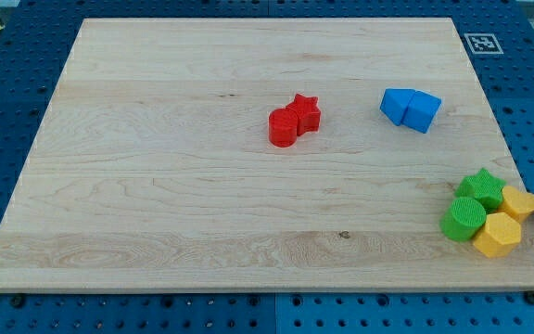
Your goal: Move the arm to the bottom of the hexagon
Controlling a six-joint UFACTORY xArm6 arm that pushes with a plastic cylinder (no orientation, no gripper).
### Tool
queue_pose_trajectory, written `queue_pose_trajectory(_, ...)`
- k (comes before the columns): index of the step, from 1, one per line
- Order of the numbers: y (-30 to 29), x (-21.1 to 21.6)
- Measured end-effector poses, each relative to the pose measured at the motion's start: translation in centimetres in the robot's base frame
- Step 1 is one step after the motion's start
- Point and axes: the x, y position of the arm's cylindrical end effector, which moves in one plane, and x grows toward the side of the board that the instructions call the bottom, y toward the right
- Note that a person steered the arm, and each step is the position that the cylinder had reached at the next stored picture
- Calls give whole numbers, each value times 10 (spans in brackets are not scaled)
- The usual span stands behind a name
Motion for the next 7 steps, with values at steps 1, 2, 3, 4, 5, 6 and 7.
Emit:
queue_pose_trajectory(1, 0, -33)
queue_pose_trajectory(2, -38, -28)
queue_pose_trajectory(3, -38, -28)
queue_pose_trajectory(4, 8, -12)
queue_pose_trajectory(5, 29, 29)
queue_pose_trajectory(6, 6, 78)
queue_pose_trajectory(7, -4, 80)
